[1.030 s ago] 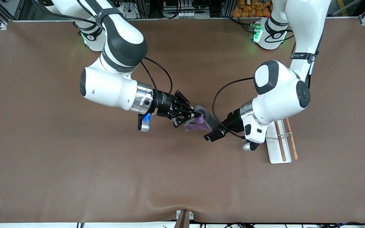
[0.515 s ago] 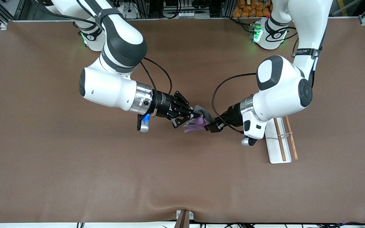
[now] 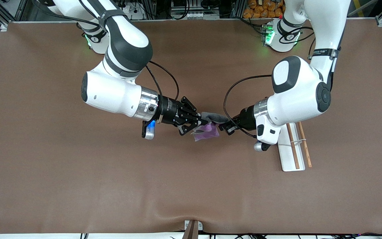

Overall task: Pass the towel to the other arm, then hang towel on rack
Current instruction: 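Open the right gripper while the left gripper carries the towel away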

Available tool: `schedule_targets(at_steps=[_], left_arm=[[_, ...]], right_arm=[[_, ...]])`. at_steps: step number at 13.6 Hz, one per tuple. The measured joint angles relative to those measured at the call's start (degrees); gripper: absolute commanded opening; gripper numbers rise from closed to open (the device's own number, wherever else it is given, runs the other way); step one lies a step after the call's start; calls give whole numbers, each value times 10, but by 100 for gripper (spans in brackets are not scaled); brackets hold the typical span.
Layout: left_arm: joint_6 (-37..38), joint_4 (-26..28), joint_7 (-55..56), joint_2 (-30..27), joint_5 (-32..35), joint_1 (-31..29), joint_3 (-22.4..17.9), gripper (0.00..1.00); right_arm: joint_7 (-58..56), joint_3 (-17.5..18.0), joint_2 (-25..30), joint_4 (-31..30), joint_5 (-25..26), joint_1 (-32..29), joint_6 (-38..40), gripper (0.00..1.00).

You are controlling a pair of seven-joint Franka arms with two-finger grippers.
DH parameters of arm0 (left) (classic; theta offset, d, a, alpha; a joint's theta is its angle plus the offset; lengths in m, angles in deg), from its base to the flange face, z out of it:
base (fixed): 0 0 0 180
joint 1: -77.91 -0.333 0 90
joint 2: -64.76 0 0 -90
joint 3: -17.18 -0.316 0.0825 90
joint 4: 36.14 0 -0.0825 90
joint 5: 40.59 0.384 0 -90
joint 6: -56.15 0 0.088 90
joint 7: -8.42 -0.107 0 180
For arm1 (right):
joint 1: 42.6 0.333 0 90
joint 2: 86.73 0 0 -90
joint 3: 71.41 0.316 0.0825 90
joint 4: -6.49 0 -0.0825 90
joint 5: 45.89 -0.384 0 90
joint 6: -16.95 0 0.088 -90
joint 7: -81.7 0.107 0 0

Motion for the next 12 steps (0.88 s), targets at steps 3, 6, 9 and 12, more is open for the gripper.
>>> schedule_targets(at_steps=[3,6,9,12], left_arm=[[28,0,-6,-20,36,-28,-1,0],[73,0,-55,-39,51,-67,-3,0],[121,0,-127,-44,52,-116,-5,0],[151,2,-186,-44,52,-163,-6,0]], right_arm=[[0,0,0,0,0,0,0,100],[1,-3,-1,0,0,-4,1,100],[0,-8,-3,-1,5,-12,10,100],[0,-11,-4,-3,64,-42,54,100]])
